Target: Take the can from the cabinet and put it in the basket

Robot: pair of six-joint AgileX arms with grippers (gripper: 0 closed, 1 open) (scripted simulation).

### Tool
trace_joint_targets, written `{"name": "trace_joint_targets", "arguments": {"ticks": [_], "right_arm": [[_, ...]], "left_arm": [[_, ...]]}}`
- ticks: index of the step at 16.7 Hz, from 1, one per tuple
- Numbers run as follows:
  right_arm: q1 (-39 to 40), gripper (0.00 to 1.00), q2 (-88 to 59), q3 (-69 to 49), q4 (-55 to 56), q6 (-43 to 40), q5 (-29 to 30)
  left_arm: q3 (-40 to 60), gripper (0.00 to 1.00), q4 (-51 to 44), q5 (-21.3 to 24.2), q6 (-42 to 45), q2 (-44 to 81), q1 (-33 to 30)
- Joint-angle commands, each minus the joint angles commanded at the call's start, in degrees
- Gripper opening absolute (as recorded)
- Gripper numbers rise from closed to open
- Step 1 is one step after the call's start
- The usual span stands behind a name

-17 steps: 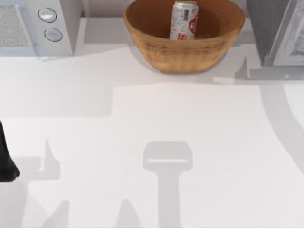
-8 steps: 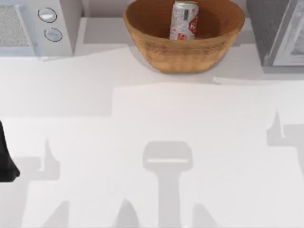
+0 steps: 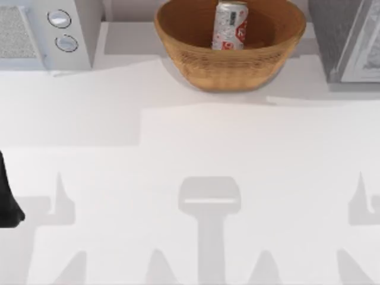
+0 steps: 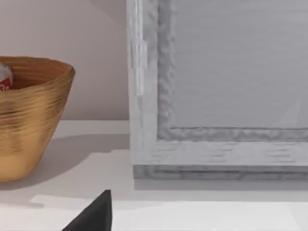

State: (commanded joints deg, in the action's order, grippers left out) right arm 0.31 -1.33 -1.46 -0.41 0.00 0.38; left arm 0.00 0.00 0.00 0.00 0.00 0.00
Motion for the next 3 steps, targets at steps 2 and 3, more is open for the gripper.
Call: {"name": "trace_joint_targets", "arguments": {"ticks": [2, 3], "right_arm": [[-0.31, 1.00, 1.33, 1.46, 0.41, 0.00, -0.37], [-0.31, 1.00, 1.33, 1.46, 0.41, 0.00, -0.37]], "left_arm": [[0.00, 1.00, 0.00, 0.00, 0.00, 0.00, 0.00], [0.00, 1.00, 0.00, 0.00, 0.00, 0.00, 0.00]]}}
